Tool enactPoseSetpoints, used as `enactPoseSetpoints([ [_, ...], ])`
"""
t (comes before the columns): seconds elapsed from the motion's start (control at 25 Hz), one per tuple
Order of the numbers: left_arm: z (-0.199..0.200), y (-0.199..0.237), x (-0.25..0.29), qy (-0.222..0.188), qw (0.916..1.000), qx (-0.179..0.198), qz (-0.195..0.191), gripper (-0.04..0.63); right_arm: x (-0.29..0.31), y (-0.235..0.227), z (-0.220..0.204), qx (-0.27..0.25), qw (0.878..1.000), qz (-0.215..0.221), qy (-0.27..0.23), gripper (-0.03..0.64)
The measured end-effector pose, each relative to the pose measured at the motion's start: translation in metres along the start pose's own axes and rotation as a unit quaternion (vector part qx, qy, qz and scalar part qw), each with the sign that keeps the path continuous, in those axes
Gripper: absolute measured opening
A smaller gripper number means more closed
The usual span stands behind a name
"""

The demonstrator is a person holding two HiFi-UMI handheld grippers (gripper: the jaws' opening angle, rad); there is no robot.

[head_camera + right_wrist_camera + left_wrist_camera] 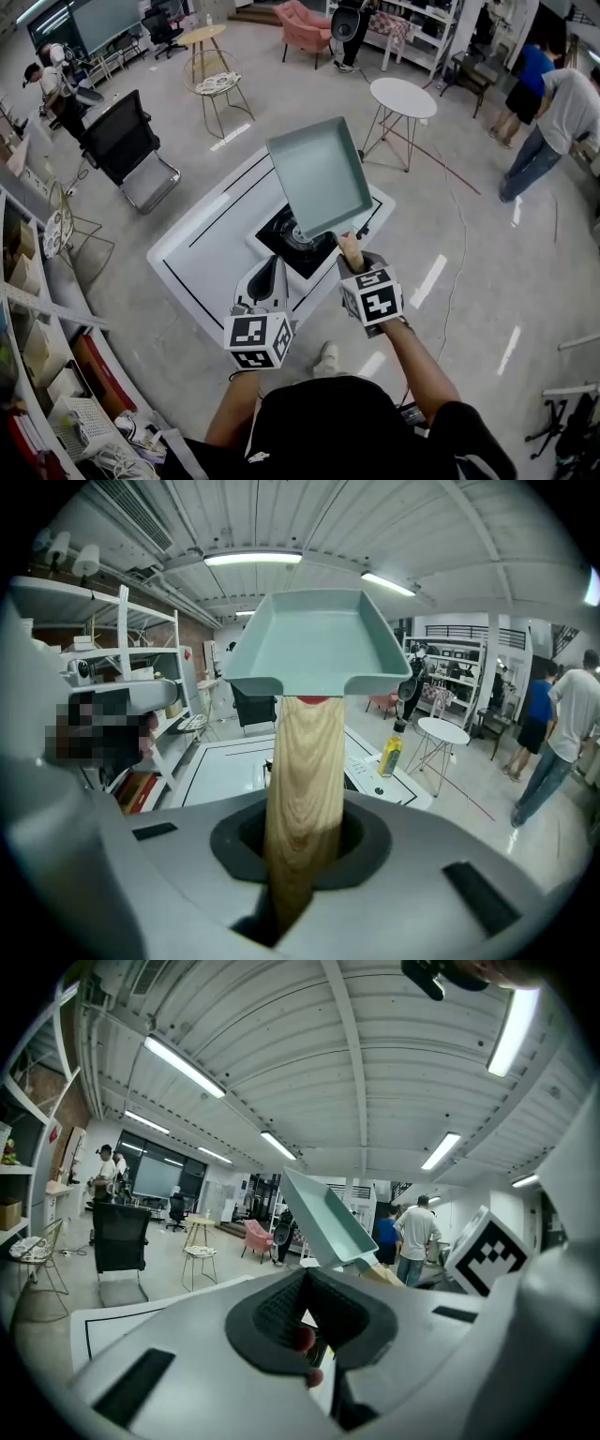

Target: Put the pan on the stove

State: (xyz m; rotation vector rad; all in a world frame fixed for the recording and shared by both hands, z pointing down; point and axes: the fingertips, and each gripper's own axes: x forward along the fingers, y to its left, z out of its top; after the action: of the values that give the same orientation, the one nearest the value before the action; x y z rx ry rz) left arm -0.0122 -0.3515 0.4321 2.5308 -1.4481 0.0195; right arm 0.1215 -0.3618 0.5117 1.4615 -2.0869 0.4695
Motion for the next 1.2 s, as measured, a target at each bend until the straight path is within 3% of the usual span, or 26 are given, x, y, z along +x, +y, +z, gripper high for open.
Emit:
enactPoseSetpoints([
  [0.32,-0.001,0.006,0.028,0.006,0.9996,-0.011,0.025,0.005,0.037,-0.015,-0.015,-0.026,0.996,0.044,0.071,0.028],
  [0.6,0.005,0.020,0.038,0.002,0.9985,-0.006,0.054,0.005,0.074,-0.023,-0.039,-0.055,0.985,0.067,0.146,0.028],
  [1.08,-0.007,0.040,0.051,0.013,0.9966,-0.015,0.081,0.005,0.111,-0.031,-0.088,-0.087,0.958,0.092,0.257,0.028],
  [1.2,-0.009,0.041,0.051,0.014,0.9962,-0.016,0.085,0.005,0.111,-0.045,-0.103,-0.115,0.945,0.069,0.297,0.028],
])
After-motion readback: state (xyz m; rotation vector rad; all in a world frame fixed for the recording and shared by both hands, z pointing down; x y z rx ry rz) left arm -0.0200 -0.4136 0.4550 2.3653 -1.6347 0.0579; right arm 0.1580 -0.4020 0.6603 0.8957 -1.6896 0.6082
